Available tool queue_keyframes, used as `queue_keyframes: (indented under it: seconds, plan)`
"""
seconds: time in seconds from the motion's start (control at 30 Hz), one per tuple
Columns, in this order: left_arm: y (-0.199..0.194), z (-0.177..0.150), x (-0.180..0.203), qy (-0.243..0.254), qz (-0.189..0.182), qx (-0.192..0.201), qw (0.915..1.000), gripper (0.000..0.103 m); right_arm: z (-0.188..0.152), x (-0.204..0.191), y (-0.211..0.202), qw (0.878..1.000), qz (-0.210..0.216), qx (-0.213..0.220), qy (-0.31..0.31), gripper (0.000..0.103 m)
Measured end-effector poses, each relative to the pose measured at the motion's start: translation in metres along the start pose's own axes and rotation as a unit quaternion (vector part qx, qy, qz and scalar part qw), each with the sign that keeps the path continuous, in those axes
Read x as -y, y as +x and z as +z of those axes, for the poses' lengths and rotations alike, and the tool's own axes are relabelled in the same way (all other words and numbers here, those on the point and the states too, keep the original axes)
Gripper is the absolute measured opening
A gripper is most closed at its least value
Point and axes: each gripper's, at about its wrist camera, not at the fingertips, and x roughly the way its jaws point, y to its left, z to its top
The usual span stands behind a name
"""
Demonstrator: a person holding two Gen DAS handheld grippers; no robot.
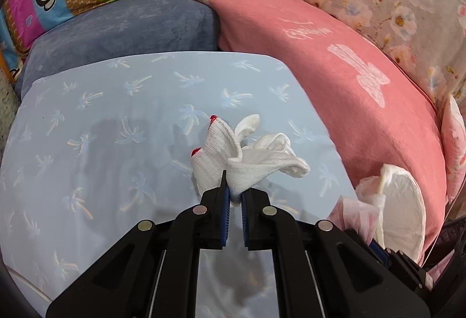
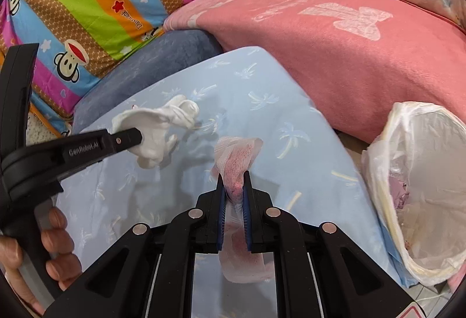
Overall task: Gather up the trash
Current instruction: 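Carry the white sock and pink packet over the bin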
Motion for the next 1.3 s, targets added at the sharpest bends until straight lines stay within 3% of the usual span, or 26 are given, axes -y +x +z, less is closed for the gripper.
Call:
queue_keyframes:
  seconds: [0.47,1.3]
  plan:
    - [-0.031,-0.028,0.074,0.064,-0.037,0.011,0.9972,0.007,-0.009,0.048,-0.069,0.998,-0.016,0.050,0.042,0.010]
    - [-0.033,-0.052,0.194,0.160,-0.096,-0.004,0.9825,0.007,-0.027,0.165,-0.142,0.982,-0.070,0.107,0.137,0.010]
